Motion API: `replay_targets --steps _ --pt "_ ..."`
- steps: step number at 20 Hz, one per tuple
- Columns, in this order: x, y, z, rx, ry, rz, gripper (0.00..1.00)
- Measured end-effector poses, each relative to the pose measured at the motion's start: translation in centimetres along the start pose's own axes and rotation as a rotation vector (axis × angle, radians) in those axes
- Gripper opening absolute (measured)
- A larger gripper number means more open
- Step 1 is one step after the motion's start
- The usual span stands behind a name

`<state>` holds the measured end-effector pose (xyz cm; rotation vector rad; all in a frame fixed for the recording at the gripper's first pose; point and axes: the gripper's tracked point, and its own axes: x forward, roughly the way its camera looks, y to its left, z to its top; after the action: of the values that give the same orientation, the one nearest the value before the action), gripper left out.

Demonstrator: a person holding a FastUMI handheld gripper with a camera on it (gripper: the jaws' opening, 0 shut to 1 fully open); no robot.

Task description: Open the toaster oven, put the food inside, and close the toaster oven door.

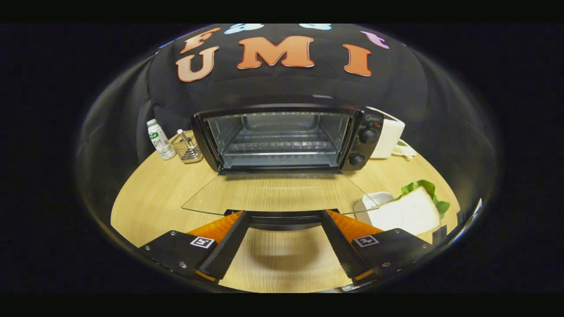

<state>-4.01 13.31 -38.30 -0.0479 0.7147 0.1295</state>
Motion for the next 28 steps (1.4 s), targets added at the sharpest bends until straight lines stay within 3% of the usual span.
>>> replay_targets --steps 5,13,22,28 --pt "1.9 0.0 -3.1 0.043 0.080 -0.001 0.99" --pt "0.3 -3.2 -1.8 0.057 0.076 0.021 0.99" --pt "-4.6 -15.2 3.9 0.014 0.048 0.048 0.99" --pt "-6.6 -24.5 6.8 -0.008 0.069 0.023 0.99"
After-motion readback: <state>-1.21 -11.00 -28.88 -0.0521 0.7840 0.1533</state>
